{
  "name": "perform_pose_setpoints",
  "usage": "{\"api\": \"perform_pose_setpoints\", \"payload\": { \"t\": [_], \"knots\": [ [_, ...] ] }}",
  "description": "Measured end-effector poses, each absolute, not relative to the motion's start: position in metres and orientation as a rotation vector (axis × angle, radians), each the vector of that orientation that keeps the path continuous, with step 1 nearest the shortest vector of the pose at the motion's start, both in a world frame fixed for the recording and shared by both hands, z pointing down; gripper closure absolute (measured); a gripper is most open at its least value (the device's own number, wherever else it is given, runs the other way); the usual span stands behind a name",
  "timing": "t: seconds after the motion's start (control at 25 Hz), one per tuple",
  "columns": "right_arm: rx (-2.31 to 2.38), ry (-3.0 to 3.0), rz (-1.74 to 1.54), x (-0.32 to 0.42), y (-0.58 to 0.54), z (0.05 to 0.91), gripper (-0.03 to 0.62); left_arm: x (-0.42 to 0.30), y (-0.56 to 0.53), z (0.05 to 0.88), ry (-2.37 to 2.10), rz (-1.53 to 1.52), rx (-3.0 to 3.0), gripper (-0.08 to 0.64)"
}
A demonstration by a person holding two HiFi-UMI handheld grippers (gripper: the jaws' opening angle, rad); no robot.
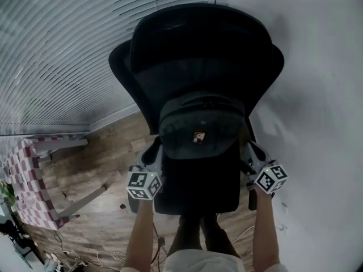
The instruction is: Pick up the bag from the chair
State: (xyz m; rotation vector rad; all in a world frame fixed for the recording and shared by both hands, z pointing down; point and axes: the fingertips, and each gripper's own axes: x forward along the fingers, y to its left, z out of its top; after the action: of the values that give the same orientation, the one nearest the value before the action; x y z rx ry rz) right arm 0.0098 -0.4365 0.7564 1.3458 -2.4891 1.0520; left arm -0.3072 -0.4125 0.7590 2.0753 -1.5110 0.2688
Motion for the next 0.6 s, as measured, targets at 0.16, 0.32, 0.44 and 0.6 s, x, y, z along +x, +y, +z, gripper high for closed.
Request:
{"api": "perform_pose_setpoints", "payload": {
  "t": [0.16,0.32,0.44,0.6],
  "knots": [
    [1.249,-2.483,1.126,0.002,-0.446,0.782,0.426,-0.306,-0.438,0.782,-1.447,0.284,2.144,0.337],
    [1.144,-2.462,1.037,-0.004,-0.459,0.799,0.314,-0.3,-0.458,0.803,-1.373,0.321,2.196,0.259],
    [1.066,-2.437,0.971,-0.006,-0.469,0.815,0.285,-0.294,-0.472,0.809,-1.336,0.313,2.211,0.235],
    [1.063,-2.426,0.977,-0.006,-0.479,0.832,0.259,-0.26,-0.468,0.822,-1.088,0.342,2.295,0.235]
  ]
}}
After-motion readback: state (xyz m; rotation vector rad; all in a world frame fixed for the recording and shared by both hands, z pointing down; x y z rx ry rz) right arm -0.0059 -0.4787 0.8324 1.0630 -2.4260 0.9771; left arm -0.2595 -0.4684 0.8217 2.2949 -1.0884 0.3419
